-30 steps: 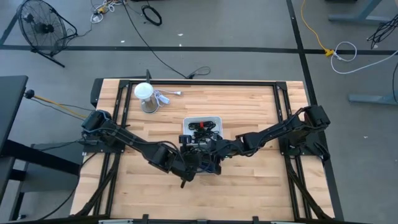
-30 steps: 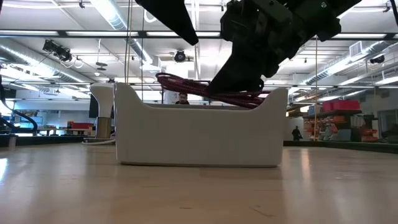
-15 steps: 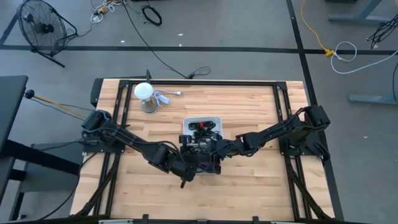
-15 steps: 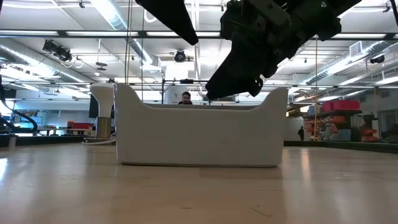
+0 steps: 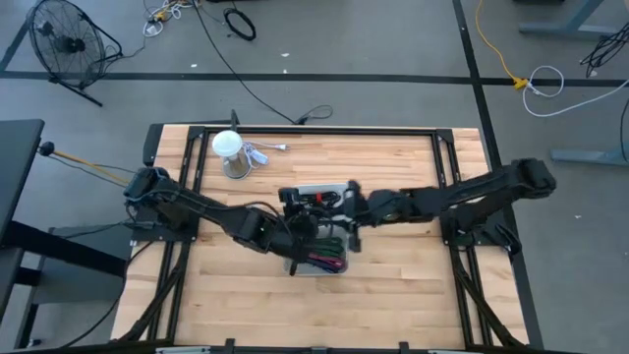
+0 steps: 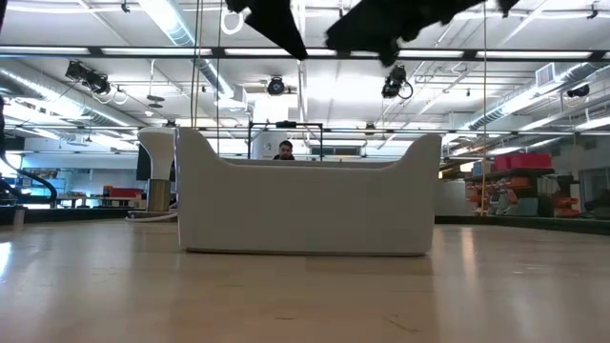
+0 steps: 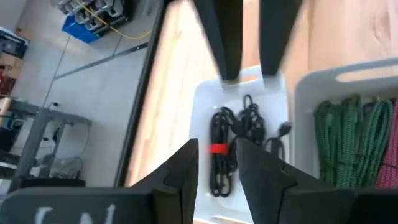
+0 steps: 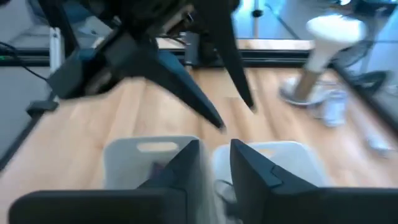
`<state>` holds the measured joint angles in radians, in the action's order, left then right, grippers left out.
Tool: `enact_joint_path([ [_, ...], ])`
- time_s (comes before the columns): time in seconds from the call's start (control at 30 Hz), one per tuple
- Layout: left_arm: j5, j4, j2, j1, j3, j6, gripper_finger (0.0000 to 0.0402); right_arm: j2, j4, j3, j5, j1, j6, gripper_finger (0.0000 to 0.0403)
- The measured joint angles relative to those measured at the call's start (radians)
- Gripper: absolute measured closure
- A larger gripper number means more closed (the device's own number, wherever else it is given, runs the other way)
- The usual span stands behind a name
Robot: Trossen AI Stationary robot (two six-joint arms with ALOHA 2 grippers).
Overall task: Pick & Place USB Port
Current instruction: Return to Home Position
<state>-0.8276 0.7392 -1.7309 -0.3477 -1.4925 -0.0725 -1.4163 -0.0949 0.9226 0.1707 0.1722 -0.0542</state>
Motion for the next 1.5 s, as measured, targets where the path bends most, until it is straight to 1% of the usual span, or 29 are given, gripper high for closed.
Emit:
enact_joint_path([
  [0.13,0.013,-0.001,0.065,0.029,0.0,0.059,0.0287,0.131,0.181,0.0,0.071,0.0,0.01,0.0329],
  [0.2,0.055,-0.016,0.104,0.043,0.01,0.108,0.0287,0.192,0.247,0.0,0.102,0.001,0.006,0.0335],
  [0.27,0.118,-0.065,0.15,0.068,0.051,0.161,0.0287,0.246,0.326,0.0,0.118,0.001,0.003,0.0338],
  [0.37,0.204,-0.104,0.247,0.113,0.149,0.17,0.0287,0.321,0.412,-0.011,0.146,0.001,-0.04,0.0342],
  [0.43,0.219,-0.108,0.334,0.138,0.237,0.155,0.0287,0.38,0.432,-0.042,0.166,0.005,-0.061,0.0343],
  [0.47,0.22,-0.137,0.379,0.148,0.284,0.145,0.0287,0.414,0.429,-0.065,0.182,0.009,-0.067,0.0342],
  [0.63,0.245,-0.342,0.644,0.166,0.559,0.136,0.0287,0.603,0.426,-0.225,0.288,0.035,-0.104,0.0341],
  [0.77,0.284,-0.436,0.844,0.163,0.749,0.141,0.0287,0.758,0.38,-0.355,0.311,0.06,-0.121,0.0344],
  [0.83,0.294,-0.473,0.938,0.163,0.834,0.132,0.0287,0.825,0.317,-0.414,0.309,0.078,-0.096,0.0344],
  [0.93,0.318,-0.571,1.057,0.16,0.945,0.129,0.0287,0.928,0.225,-0.503,0.31,0.099,-0.034,0.0344],
  [1.07,0.327,-0.72,1.18,0.158,1.072,0.142,0.0287,1.041,0.089,-0.589,0.323,0.106,0.028,0.0344],
  [1.2,0.341,-0.86,1.266,0.159,1.183,0.17,0.0287,1.117,0.013,-0.669,0.323,0.106,0.07,0.0344],
  [1.3,0.37,-0.894,1.307,0.159,1.245,0.169,0.0287,1.15,-0.071,-0.736,0.315,0.106,0.074,0.0344],
  [1.5,0.404,-0.911,1.354,0.159,1.342,0.133,0.0287,1.155,-0.226,-0.864,0.309,0.106,0.08,0.0344],
])
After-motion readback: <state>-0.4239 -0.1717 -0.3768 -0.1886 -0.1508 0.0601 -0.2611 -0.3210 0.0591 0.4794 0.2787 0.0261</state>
